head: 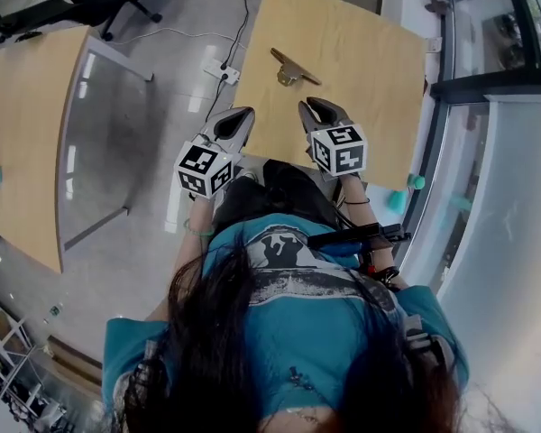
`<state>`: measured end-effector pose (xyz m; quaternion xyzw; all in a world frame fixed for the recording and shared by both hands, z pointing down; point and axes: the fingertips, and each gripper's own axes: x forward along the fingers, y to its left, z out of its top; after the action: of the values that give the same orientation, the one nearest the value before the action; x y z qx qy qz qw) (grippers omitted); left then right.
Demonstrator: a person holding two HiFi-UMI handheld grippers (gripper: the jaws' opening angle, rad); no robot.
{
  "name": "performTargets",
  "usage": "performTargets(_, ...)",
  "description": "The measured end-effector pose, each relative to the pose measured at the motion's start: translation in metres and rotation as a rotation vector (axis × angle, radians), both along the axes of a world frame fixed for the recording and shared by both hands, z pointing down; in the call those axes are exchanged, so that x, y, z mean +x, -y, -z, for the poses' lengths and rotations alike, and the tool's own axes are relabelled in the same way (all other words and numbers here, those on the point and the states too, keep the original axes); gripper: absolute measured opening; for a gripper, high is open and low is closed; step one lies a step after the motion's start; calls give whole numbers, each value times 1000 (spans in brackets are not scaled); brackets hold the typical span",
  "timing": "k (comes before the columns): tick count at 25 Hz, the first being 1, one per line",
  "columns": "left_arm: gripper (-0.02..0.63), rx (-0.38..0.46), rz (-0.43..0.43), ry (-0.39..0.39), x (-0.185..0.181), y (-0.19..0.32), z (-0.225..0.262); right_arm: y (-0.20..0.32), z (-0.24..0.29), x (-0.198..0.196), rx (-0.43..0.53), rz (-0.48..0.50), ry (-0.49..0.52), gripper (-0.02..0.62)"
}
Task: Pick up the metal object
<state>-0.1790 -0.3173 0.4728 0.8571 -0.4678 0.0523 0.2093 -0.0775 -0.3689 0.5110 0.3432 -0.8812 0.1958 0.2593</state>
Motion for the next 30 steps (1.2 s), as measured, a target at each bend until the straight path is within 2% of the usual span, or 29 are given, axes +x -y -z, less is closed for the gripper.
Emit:
performTargets(2,0,-18,8,1,4,6,-2,18,-16,-6,3,68,-72,56)
performTargets(4,0,-40,17,1,6,11,-7,33,-33,-13,10,138,-143,116)
performTargets(5,0,-48,23,2,7,13,-8,41,-41,-16,17,168,-175,124)
performTargets(11,0,-74,78,25,0,24,-11,70,-91,-34,30,308,-345,149)
performTargets(18,0,-110,129,35,-18,24,-23,103,-142,-50,114,425,-562,161)
performTargets(22,0,-125,161,40,-23,17,-25,110,-163,-44,123,437,-638,160)
performTargets(27,0,-134,175,38,-26,20,-30,123,-164,-43,161,424,-661,150)
performTargets(30,0,-135,166,35,-25,20,-31,125,-158,-41,112,375,-624,116)
